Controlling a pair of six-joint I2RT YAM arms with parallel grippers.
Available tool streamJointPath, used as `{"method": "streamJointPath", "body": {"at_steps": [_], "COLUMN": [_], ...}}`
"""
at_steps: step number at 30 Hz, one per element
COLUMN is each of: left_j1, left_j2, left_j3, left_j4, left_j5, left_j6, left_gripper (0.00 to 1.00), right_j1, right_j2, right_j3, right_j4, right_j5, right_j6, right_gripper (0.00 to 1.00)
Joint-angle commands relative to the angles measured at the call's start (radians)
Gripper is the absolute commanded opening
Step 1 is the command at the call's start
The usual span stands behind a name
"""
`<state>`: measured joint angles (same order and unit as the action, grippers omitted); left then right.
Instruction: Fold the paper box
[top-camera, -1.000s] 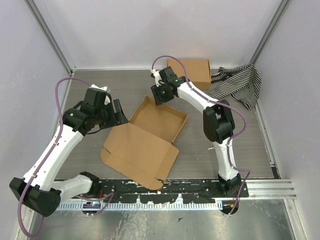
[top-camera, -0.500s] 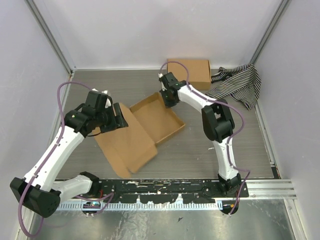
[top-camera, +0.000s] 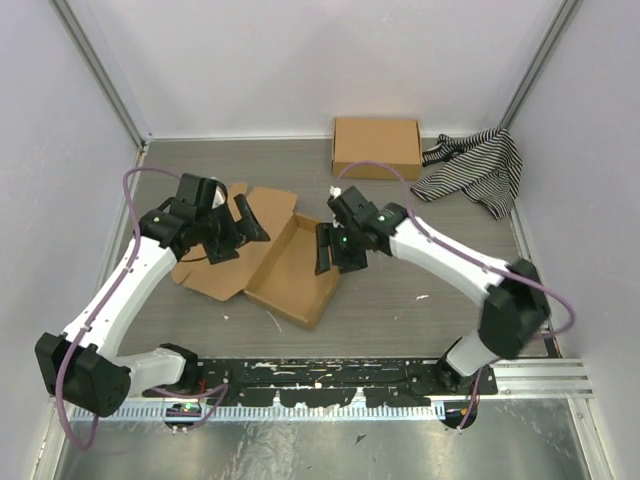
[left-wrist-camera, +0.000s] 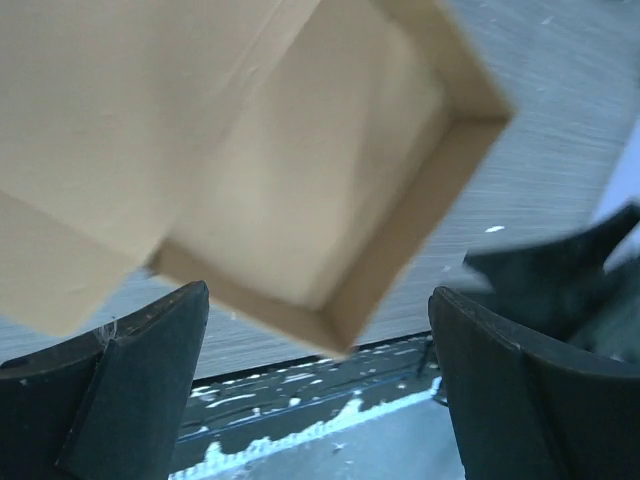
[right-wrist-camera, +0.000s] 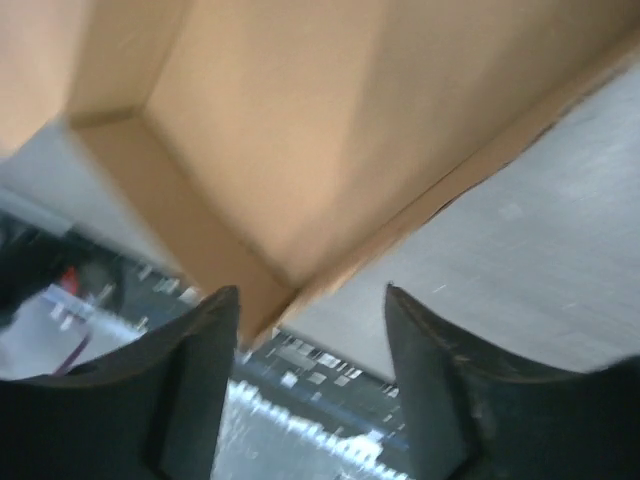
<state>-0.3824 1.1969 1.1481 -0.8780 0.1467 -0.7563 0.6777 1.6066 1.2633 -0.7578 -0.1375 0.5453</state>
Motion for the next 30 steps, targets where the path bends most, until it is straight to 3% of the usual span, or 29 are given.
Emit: {"method": "streamJointPath", "body": {"at_steps": [1, 3, 5, 6, 7, 8, 10, 13, 14, 19, 24, 30], "left_j1": [0.08, 0.132, 0.175, 0.185, 0.188, 0.188, 0.188, 0.188, 0.188, 0.19, 0.189, 0.19], "left_j2": [0.007, -0.005, -0.05, -0.075, -0.1, -0.119, -0.138, -0.112, -0.105, -0.128, -0.222, -0.271], "left_j3": [-0.056, -0.135, -0.222, -0.252, -0.262, -0.251, -0.199, -0.077, -0.049, -0.03, -0.104, -0.164], "left_j4": [0.15, 0.259, 0.37, 0.401, 0.396, 0.345, 0.225, -0.021, -0.081, -0.183, -0.139, -0.131], "left_j5": [0.251, 0.383, 0.449, 0.445, 0.413, 0.373, 0.298, 0.174, 0.131, -0.022, -0.047, -0.048], "left_j6": [-0.089, -0.146, -0.215, -0.225, -0.212, -0.181, -0.096, 0.081, 0.116, 0.159, 0.085, 0.016], "left_gripper": [0.98, 0.96, 0.63, 0.49, 0.38, 0.34, 0.36, 0.54, 0.6, 0.71, 0.7, 0.68], "right_j1": [0.052, 0.052, 0.051, 0.051, 0.047, 0.039, 0.018, 0.016, 0.016, 0.017, 0.016, 0.017], "right_j2": [-0.227, -0.292, -0.368, -0.409, -0.429, -0.435, -0.351, 0.002, 0.098, 0.244, 0.346, 0.365], "right_j3": [-0.016, 0.017, -0.007, -0.037, -0.069, -0.114, -0.126, 0.243, 0.348, 0.453, 0.529, 0.479], "right_j4": [-0.013, -0.012, 0.086, 0.131, 0.178, 0.242, 0.358, 0.04, -0.061, -0.054, -0.114, -0.109], "right_j5": [-0.06, -0.003, 0.09, 0.136, 0.185, 0.214, 0.184, 0.249, 0.254, 0.179, 0.097, 0.059], "right_j6": [0.2, 0.195, 0.178, 0.194, 0.206, 0.17, 0.0, -0.184, -0.214, -0.335, -0.399, -0.417], "right_gripper": [0.7, 0.84, 0.99, 1.0, 1.0, 0.98, 0.6, 0.21, 0.17, 0.24, 0.33, 0.37]}}
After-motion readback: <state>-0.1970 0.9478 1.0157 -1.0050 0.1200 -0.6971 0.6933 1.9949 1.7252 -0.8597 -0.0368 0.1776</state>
